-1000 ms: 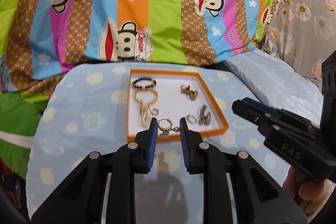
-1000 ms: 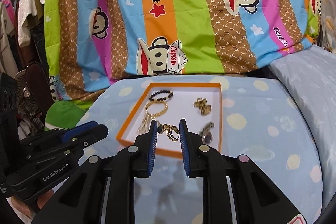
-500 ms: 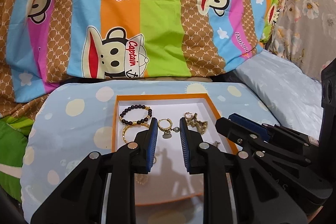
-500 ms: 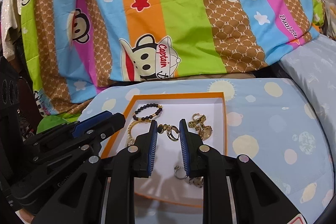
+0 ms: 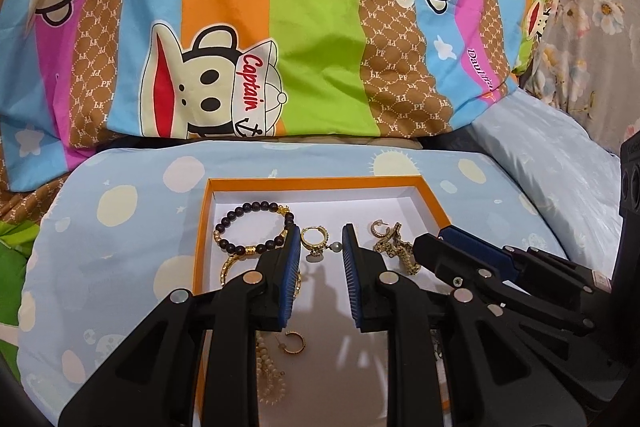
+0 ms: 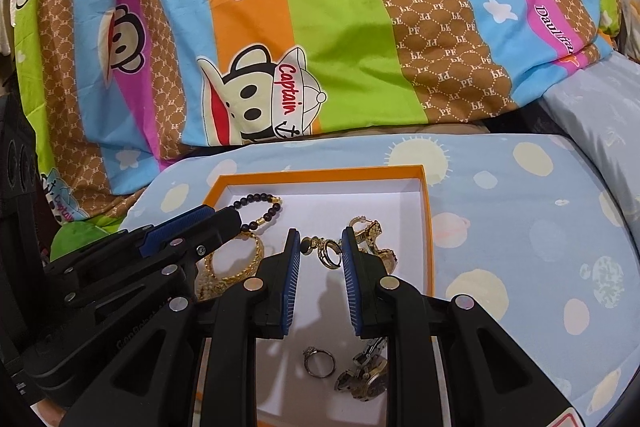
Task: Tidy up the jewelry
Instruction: 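Carry pearl earring and heart earring into the orange box and open both tools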
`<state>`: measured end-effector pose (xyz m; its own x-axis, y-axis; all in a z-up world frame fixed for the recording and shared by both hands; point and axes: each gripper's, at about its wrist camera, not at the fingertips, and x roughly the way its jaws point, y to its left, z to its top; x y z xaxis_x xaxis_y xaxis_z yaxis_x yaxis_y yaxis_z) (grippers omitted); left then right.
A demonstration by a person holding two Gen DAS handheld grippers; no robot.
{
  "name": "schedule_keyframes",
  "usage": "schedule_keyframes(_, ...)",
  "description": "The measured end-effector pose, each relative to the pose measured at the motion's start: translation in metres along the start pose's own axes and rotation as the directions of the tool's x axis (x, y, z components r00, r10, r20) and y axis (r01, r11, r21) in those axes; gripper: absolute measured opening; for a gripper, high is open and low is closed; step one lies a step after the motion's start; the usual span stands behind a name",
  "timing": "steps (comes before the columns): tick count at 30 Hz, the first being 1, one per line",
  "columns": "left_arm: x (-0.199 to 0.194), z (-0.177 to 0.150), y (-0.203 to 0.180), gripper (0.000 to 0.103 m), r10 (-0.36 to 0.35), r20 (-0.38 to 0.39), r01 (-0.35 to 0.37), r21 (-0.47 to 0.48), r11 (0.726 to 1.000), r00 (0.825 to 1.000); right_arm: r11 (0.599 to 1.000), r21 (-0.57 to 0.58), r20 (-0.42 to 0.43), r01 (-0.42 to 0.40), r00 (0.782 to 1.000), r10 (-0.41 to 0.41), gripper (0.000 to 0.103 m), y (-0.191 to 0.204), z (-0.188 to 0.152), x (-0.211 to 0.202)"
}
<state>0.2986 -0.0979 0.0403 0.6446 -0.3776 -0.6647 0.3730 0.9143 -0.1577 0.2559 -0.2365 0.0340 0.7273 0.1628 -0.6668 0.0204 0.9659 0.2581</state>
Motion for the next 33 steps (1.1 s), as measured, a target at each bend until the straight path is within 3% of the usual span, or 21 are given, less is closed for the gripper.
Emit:
schedule_keyframes(21,0.017,-0.006,0.005,0.021,0.014,-0.008,-0.014,-0.009,1.000,1.000,1.000,-0.007,-0.014,0.025,1.000,-0.025,0.022,-0.004,-0.005,0.021)
schedule_keyframes(24,0.016,-0.005,0.007,0.031,0.033,0.001,-0.033,-0.017,0.999,0.999,0.999,-0.008,-0.001,0.042,0.999,-0.042,0.025,-0.004,-0.005,0.019)
schedule_keyframes(27,0.015,-0.004,0.014,0.043,0.049,0.004,-0.049,-0.048,0.998,0.999,0.999,0.009,0.008,0.048,0.999,-0.048,0.036,-0.009,-0.004,0.016)
schedule_keyframes(29,0.013,-0.003,0.018,0.045,0.045,0.004,-0.045,-0.069,0.997,0.999,0.999,0.014,0.020,0.051,0.998,-0.052,0.044,-0.010,-0.004,0.012)
schedule_keyframes(33,0.007,-0.003,0.017,0.045,0.059,0.014,-0.058,-0.065,0.996,0.998,0.998,0.006,0.034,0.056,0.998,-0.056,0.045,-0.006,-0.004,0.004)
